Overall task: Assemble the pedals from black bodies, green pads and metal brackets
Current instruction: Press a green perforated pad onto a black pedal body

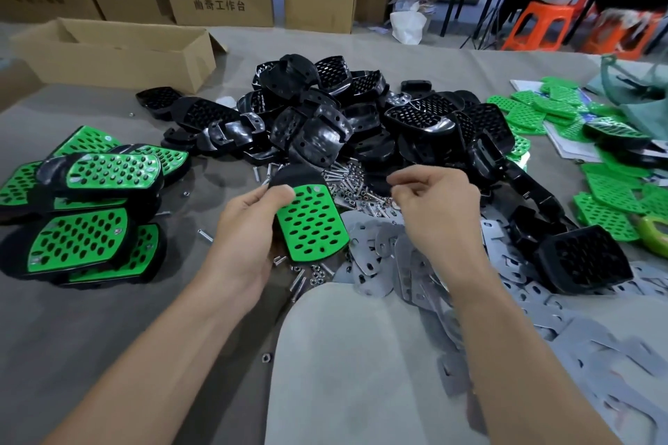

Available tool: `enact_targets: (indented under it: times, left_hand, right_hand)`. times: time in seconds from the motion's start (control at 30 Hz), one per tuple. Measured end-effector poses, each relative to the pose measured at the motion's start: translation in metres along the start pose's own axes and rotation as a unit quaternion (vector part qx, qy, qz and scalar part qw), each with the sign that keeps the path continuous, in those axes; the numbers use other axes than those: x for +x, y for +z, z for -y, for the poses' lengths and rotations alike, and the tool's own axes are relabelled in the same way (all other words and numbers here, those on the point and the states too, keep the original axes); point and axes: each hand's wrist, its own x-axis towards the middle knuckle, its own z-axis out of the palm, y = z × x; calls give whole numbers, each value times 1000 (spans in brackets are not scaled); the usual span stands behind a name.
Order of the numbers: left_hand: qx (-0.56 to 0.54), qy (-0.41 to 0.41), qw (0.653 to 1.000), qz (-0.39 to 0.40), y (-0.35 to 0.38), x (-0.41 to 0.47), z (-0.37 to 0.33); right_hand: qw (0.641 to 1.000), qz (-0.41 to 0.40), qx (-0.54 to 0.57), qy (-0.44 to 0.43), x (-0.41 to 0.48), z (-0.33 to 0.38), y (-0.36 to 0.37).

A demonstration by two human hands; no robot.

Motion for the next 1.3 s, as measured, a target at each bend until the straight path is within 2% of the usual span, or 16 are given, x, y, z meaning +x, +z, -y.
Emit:
enact_targets:
  times: [0.07, 0.17, 0.3, 0.4, 0.5, 0.7, 0.9, 1.0, 1.13, 1.23, 1.3]
  left_hand:
    - [-13, -36, 999, 12, -3, 4, -1]
    - [-14, -74, 994, 73, -4, 4, -1]
    - [38, -44, 985, 162, -8, -1, -1]
    - [48, -34, 983, 172, -7, -1, -2]
    - [43, -26, 986, 159, -6, -1, -2]
    - [52, -16, 987, 154, -6, -2, -3]
    - [62, -17, 984, 168, -6, -3, -1]
    - [65, -11, 987, 150, -6, -3, 0]
    - [49, 17, 991, 126, -4, -1, 1]
    - [91, 47, 988, 119, -5, -1, 4]
    - [139, 71, 982, 107, -5, 0, 6]
  right_hand:
    - [996, 52, -74, -20, 0, -1, 7]
    - [980, 114, -157, -42, -2, -1, 19]
    - [947, 157, -266, -85, 4, -2, 24]
    - [926, 188, -311, -102, 5, -3, 25]
    - [945, 159, -267, -102, 3, -1, 23]
    - [974, 144, -172, -30, 6, 1, 19]
    - [973, 164, -161, -12, 8, 0, 15]
    - [985, 111, -132, -18, 6, 2, 10]
    - [999, 39, 25, -12, -3, 14, 2]
    - [981, 63, 183, 3, -18, 28, 2]
    - [968, 85, 238, -2, -29, 35, 7]
